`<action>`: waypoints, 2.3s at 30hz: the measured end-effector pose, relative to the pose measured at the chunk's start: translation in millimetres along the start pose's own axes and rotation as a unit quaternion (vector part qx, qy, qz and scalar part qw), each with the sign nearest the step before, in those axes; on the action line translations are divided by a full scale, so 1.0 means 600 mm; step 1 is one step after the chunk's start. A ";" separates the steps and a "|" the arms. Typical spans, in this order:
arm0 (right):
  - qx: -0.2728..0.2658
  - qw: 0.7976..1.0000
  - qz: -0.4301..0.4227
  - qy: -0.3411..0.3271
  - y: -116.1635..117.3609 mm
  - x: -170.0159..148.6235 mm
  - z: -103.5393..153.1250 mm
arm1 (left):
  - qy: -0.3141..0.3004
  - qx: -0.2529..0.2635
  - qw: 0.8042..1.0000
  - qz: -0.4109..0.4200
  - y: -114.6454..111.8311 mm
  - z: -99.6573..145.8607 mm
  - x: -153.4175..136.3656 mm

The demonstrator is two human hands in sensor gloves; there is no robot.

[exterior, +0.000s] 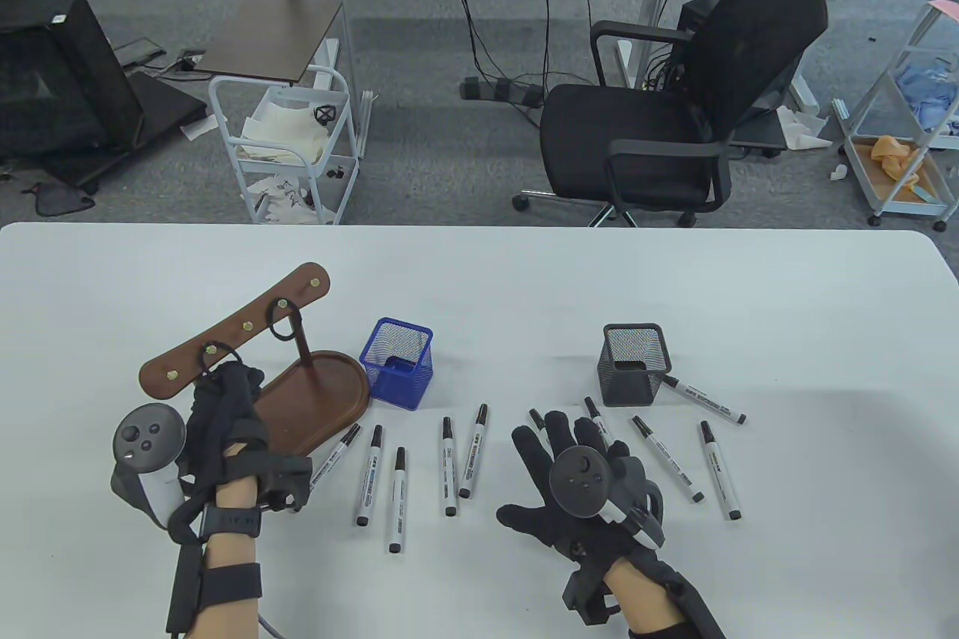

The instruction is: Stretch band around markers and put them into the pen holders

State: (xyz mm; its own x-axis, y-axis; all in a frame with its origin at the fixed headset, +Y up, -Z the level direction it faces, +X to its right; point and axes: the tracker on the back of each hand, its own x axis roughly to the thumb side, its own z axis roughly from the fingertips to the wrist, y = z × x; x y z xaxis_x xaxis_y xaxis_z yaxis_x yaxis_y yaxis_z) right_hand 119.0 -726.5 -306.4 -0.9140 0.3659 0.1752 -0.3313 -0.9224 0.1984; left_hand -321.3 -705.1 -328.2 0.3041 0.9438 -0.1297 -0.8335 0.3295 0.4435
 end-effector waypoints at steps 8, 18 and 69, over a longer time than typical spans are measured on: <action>0.000 1.000 0.000 0.001 0.000 -0.001 0.000 | -0.021 0.003 1.000 -0.009 0.002 0.006 0.023; -0.001 1.000 0.001 0.000 -0.001 0.000 0.000 | -0.072 -0.018 0.996 -0.043 -0.014 0.030 0.056; -0.012 0.988 -0.146 -0.042 -0.025 -0.010 0.002 | -0.250 -0.343 0.895 -0.137 -0.247 0.168 0.093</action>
State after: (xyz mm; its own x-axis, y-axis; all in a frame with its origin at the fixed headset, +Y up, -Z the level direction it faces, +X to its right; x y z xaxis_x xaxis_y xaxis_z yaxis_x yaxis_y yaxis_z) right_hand 129.7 -714.5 -309.1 -0.7569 0.6242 0.1935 -0.5837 -0.7789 0.2293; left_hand -134.5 -703.9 -311.6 0.5665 0.7513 0.3386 -0.7306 0.6479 -0.2155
